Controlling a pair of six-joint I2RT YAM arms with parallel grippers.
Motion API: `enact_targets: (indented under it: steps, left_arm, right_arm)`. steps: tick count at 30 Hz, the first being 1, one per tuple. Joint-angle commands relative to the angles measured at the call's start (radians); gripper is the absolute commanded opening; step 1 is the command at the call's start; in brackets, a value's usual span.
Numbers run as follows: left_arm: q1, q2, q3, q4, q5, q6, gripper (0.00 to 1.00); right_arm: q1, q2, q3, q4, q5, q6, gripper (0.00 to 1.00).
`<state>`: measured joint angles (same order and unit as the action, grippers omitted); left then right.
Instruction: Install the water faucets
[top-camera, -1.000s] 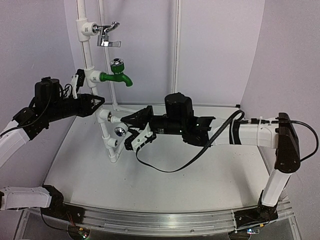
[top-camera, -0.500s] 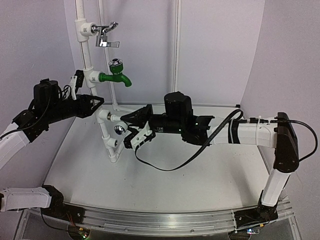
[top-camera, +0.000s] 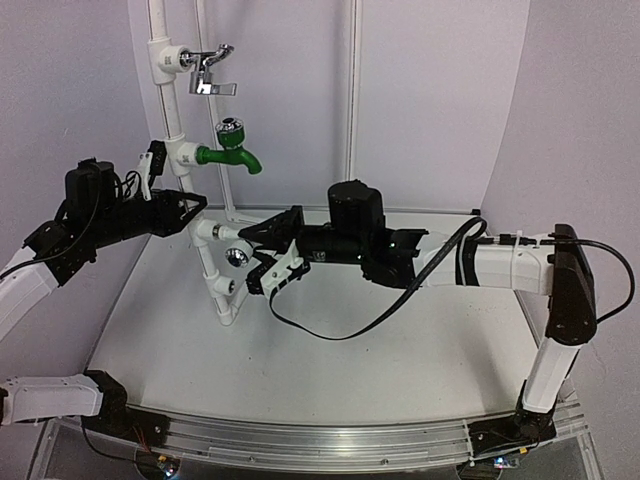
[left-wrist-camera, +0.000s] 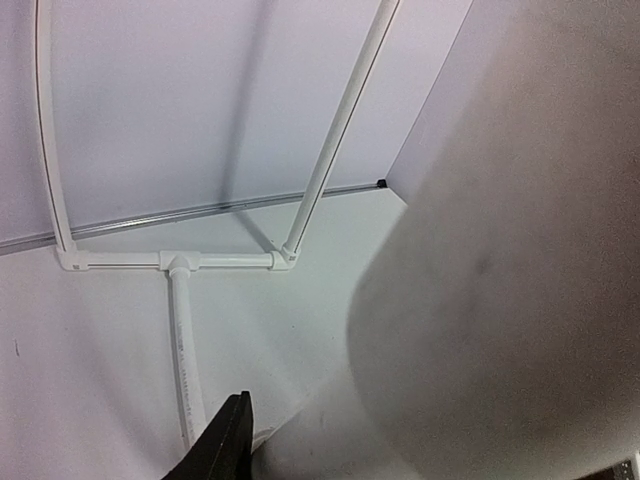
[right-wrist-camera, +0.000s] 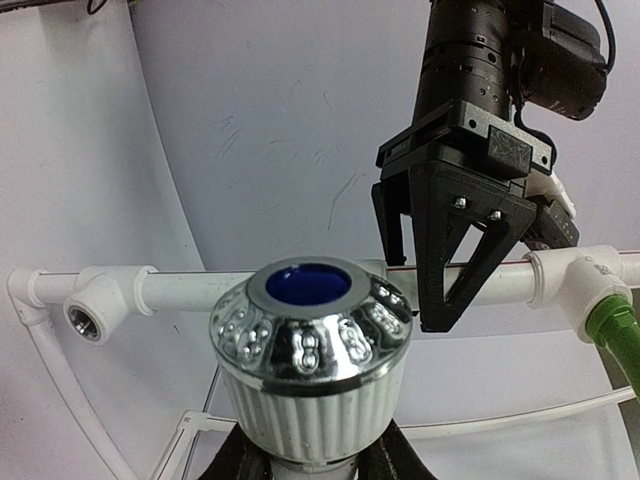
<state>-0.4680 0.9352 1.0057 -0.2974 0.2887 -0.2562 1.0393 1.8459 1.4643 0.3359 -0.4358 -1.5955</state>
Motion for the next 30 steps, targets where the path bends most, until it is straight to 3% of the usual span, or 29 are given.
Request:
enact_targets:
  steps: [1, 30]
  left_arm:
    - [-0.005, -0.034, -0.002, -0.034, 0.136, -0.129, 0.0]
    - [-0.004, -0.061, -0.004, -0.003, 0.157, -0.233, 0.0]
  right_arm:
    - [0.002, 0.01, 0.04, 0.046, -0.01, 0.019, 0.0]
    - [-0.003, 0.035, -0.008, 0.143, -0.042, 0.065, 0.0]
